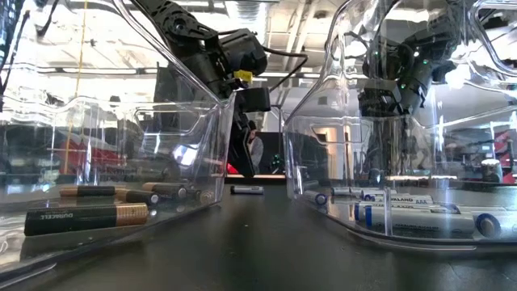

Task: Sort batteries
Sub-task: Put the black battery into the left transparent bin

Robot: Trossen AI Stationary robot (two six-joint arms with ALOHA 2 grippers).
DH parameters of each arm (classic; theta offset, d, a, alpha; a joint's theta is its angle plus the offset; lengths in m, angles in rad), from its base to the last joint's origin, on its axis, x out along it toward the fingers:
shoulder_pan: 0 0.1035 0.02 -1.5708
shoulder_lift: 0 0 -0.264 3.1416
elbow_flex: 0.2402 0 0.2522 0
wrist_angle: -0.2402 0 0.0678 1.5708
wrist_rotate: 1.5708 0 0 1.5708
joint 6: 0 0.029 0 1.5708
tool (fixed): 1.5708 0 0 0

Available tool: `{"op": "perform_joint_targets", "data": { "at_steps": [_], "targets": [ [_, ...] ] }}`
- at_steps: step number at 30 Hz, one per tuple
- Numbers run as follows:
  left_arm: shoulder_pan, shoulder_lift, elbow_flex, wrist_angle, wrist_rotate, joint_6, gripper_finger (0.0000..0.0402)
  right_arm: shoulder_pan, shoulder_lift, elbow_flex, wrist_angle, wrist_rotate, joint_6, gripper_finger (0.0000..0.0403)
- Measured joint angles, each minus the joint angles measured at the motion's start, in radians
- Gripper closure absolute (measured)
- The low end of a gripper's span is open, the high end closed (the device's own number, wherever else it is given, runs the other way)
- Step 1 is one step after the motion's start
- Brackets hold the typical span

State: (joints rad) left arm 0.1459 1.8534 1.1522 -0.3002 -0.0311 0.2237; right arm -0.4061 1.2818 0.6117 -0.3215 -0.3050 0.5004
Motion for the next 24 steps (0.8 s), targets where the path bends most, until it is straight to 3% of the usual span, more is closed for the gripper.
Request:
{"op": "perform_joint_targets", "data": {
  "at_steps": [16, 24],
  "targets": [
    [0.003, 0.032, -0.018, 0.026, 0.027, 0.008, 0.0233, 0.008, 0.000, 0.000, 0.013, 0.001, -0.003, 0.0241],
    [0.024, 0.032, 0.008, -0.012, -0.051, -0.011, 0.0233, 0.006, 0.000, 0.000, 0.013, 0.001, -0.003, 0.0241]
  ]
}}
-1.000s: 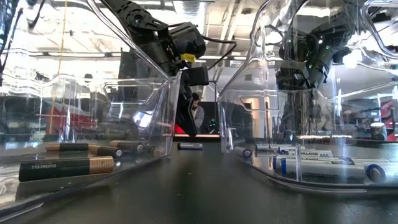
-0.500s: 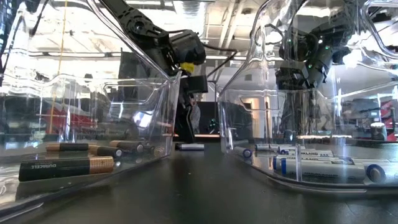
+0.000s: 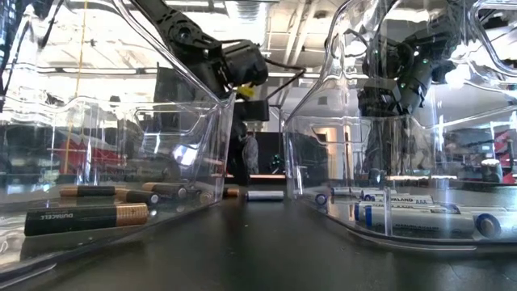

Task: Sort batteries
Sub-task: Put the black battery into the left transparent bin, then move the right transparent bin to the top of the table

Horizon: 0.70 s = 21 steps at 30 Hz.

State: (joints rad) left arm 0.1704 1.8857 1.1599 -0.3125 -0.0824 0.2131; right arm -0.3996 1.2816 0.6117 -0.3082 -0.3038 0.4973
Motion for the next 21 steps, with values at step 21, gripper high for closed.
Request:
{"op": "perform_joint_targets", "data": {
  "at_steps": [21],
  "targets": [
    [0.001, -0.003, 0.129, -0.063, -0.001, 0.004, 0.0233, 0.000, 0.000, 0.000, -0.001, 0.000, -0.008, 0.0241]
  ]
}}
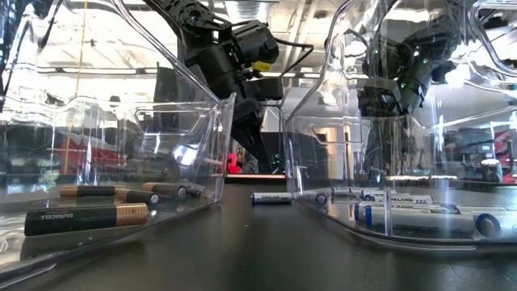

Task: Sort batteries
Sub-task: Move the right transparent bin to the top of the table

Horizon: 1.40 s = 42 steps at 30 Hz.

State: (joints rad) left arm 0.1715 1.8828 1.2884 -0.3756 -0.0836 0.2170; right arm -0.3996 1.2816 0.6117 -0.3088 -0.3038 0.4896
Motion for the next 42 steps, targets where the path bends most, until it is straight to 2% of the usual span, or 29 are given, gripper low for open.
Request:
{"op": "perform_joint_targets", "data": {
  "at_steps": [7, 12, 15, 17, 21, 24, 34, 38, 42],
  "targets": [
    [0.005, 0.000, 0.066, -0.083, -0.004, -0.067, 0.0233, -0.015, -0.002, 0.001, -0.026, -0.003, 0.007, 0.0241],
    [0.048, -0.003, 0.149, -0.208, -0.005, -0.152, 0.0233, -0.059, -0.019, 0.017, -0.193, -0.004, 0.007, 0.0241],
    [0.085, -0.038, 0.143, -0.246, -0.007, -0.230, 0.0233, -0.071, -0.057, 0.019, -0.288, -0.001, 0.007, 0.0241],
    [0.101, -0.076, 0.122, -0.249, -0.012, -0.292, 0.0233, -0.069, -0.107, 0.019, -0.363, 0.032, 0.008, 0.0241],
    [0.102, -0.178, 0.072, -0.239, -0.047, -0.412, 0.0233, -0.045, -0.244, 0.019, -0.507, 0.166, 0.062, 0.0241],
    [0.072, -0.258, 0.024, -0.243, -0.112, -0.498, 0.0233, -0.015, -0.372, 0.019, -0.593, 0.229, 0.141, 0.0241],
    [-0.135, -0.467, -0.105, -0.267, -0.318, -0.867, 0.0233, 0.182, -0.783, 0.020, -0.722, 0.237, 0.445, 0.0242],
    [-0.228, -0.499, -0.138, -0.271, -0.381, -1.007, 0.0233, 0.283, -0.878, 0.020, -0.736, 0.242, 0.532, 0.0251],
    [-0.301, -0.502, -0.166, -0.272, -0.404, -1.111, 0.0233, 0.372, -0.896, 0.020, -0.720, 0.275, 0.561, 0.0269]
  ]
}}
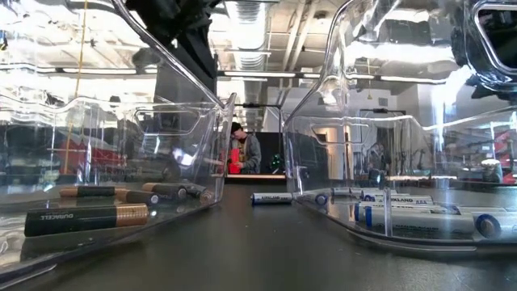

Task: Sort batteries
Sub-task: Move the right transparent bin to the top of the table

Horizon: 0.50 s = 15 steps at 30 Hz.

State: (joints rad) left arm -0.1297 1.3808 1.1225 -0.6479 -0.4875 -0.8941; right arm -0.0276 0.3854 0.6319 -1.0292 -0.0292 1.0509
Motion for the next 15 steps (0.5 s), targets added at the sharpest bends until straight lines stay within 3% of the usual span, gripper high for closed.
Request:
{"op": "perform_joint_targets", "data": {
  "at_steps": [8, 15],
  "targets": [
    [-0.120, 0.000, -0.016, -0.047, -0.109, -0.107, 0.0233, 0.148, 0.173, 0.000, 0.186, 0.058, 0.028, 0.0297],
    [-0.146, 0.000, -0.016, -0.160, -0.139, -0.124, 0.0233, 0.279, 0.386, 0.006, 0.199, 0.095, 0.200, 0.0309]
  ]
}}
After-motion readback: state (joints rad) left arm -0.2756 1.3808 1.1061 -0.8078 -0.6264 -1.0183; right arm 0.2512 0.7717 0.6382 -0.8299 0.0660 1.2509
